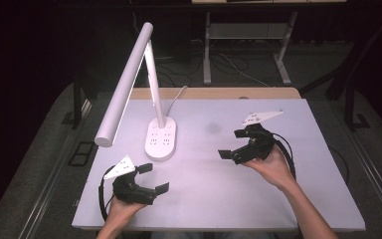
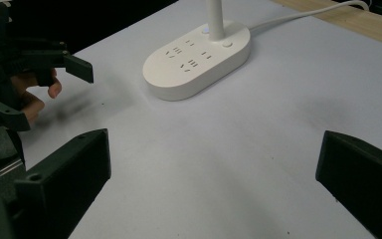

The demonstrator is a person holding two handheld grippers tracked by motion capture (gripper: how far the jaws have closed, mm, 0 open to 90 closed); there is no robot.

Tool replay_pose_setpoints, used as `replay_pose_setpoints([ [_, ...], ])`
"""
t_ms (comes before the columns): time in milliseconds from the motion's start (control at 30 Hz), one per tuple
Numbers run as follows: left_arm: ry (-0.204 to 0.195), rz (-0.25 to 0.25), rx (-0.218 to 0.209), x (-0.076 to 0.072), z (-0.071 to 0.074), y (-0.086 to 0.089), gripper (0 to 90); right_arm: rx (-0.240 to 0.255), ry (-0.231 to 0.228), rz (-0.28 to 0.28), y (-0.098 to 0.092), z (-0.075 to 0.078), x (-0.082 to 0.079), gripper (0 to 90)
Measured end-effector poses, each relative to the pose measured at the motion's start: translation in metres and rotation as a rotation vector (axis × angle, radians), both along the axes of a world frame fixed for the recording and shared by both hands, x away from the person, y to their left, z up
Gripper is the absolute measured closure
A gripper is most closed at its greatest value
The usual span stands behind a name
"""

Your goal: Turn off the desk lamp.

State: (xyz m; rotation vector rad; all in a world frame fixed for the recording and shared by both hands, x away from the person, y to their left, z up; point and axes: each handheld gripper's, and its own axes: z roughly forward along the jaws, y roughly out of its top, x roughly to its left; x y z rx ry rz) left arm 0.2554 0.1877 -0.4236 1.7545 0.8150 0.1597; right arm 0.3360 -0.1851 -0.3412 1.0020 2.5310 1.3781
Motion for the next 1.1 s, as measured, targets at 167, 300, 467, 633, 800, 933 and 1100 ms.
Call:
replay_pose_setpoints([
  [167, -0.001, 0.001, -0.002, 0.0, 0.0, 0.001, 0.0, -0.008, 0.001, 0.013, 0.009, 0.002, 0.006, 0.8],
  [300, -0.001, 0.001, -0.005, 0.0, 0.0, 0.0, 0.0, -0.007, 0.001, 0.02, 0.016, 0.004, 0.011, 0.8],
  [467, 0.002, 0.002, -0.006, 0.0, 0.0, 0.0, 0.0, -0.011, 0.001, 0.014, 0.022, 0.006, 0.021, 0.8],
  [633, 0.002, 0.002, -0.005, 0.0, 0.0, 0.001, 0.0, -0.008, 0.002, 0.012, 0.029, 0.008, 0.031, 0.8],
  [800, -0.001, 0.003, -0.005, 0.0, 0.0, 0.001, 0.0, -0.015, 0.011, 0.009, 0.038, 0.007, 0.042, 0.8],
  [933, -0.002, 0.004, -0.007, 0.0, 0.001, 0.002, 0.0, -0.018, 0.019, 0.011, 0.043, 0.005, 0.048, 0.8],
  [1100, -0.002, 0.007, -0.01, 0.0, 0.001, 0.003, 0.0, -0.013, 0.019, 0.018, 0.05, 0.003, 0.056, 0.8],
])
